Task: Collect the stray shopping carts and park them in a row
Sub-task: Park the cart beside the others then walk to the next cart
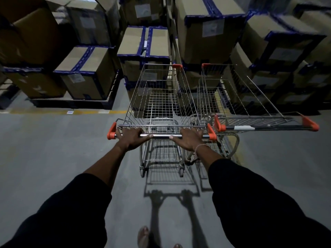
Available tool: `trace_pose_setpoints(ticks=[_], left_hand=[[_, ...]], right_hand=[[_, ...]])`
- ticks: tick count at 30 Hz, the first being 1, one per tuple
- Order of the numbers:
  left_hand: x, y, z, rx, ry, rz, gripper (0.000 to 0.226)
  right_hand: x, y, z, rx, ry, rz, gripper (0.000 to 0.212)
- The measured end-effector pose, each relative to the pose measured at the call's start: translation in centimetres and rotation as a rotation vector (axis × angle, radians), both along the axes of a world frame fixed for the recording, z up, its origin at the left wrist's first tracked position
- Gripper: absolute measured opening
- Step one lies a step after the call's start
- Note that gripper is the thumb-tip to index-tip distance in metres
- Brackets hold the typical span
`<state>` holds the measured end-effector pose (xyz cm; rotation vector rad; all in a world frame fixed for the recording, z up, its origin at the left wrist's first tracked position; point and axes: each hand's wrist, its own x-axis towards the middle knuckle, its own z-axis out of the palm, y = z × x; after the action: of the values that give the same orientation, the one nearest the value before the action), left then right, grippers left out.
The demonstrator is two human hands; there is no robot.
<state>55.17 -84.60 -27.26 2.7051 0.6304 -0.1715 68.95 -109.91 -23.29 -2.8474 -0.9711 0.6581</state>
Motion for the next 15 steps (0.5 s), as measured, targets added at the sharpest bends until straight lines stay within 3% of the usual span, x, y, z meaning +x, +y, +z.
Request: trace_pose_setpoints(ticks=[5, 9, 13, 15], left_hand=[[1.9, 0.9, 1.4, 0.066, 0.033, 0.054, 0.073], [3.2, 2.5, 1.7, 0.025, 0.046, 0.036, 0.083], [4.5, 2.4, 3.1, 0.065, 0.037, 0.015, 0.068], [5.0, 3.4, 2.2, 0.062, 0.046, 0.011, 0.076]], right_hand=[[2.5, 2.1, -0.3, -0.035, -0.017, -0.004, 0.096], [4.0, 3.6, -0.5, -0.043, -0.035, 0.005, 0.093], [5.3, 4.5, -0.9, -0.022, -0.042, 0.001, 0.092], [5.7, 4.9, -1.0, -0.025, -0.046, 0.001, 0.093]])
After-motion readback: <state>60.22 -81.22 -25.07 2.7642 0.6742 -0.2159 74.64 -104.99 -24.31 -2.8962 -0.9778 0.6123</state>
